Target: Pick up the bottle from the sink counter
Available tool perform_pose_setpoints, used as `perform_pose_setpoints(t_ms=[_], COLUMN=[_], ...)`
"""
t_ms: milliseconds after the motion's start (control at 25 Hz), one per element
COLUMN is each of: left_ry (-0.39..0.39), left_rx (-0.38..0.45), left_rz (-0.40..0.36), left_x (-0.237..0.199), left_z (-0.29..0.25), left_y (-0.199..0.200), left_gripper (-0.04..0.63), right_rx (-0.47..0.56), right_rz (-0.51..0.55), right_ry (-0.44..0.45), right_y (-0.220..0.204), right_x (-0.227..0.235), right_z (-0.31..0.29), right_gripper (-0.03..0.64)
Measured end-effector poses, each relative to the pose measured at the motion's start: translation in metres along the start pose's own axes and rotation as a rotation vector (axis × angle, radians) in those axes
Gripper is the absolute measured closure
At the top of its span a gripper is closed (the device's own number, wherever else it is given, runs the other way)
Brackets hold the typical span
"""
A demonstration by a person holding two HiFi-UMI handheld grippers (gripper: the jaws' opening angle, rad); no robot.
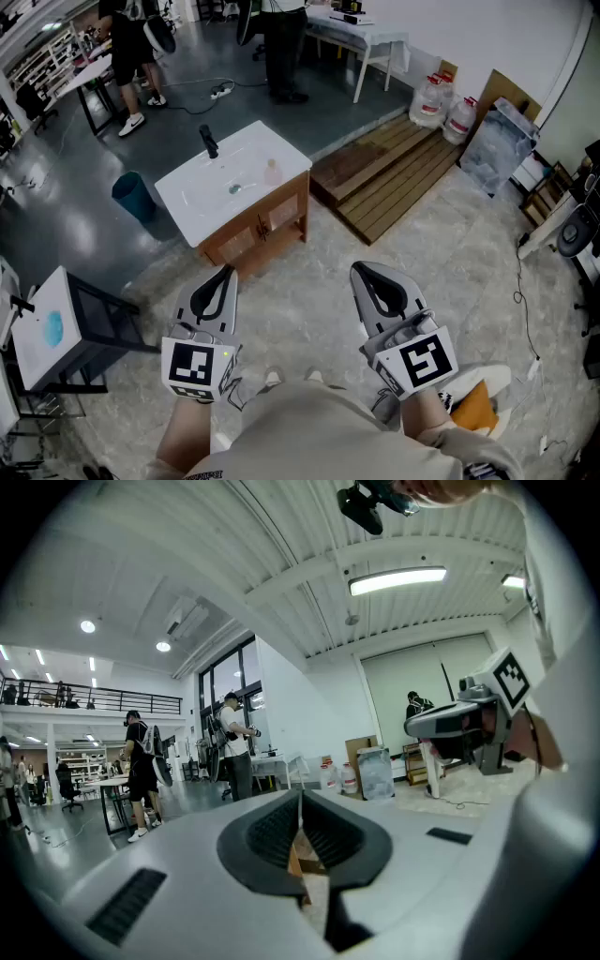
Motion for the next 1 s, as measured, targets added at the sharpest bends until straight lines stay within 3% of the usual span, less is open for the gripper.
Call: perform_pose_setpoints(t_ms=[600,1000], left_ry=[-0.023,-0.011], left_rx=[0.0,-0.018], left_rz=[0.011,-0.024], left_x=[0.048,0.061], left_z=[-0.023,-0.028], left_y=[0.008,-0.001], left_gripper=[0.58,0.58], right_rx=[-0.033,-0.033], right_rz=[-0.059,-0.078], right_ry=[0.036,0.097], right_y=[-0.029,-0.042], right_x=[0.037,0.04], right_z=[0.016,0.017], right_gripper=[0.62,0.62])
Point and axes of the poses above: the fingertips, and each gripper's own axes: z backward along the fingers, x to its right, y out of its top, the point moved 2 cm from there along z, backward along the fingers, and after that the axes turned 7 degrees about x, right-handed, at the moved point
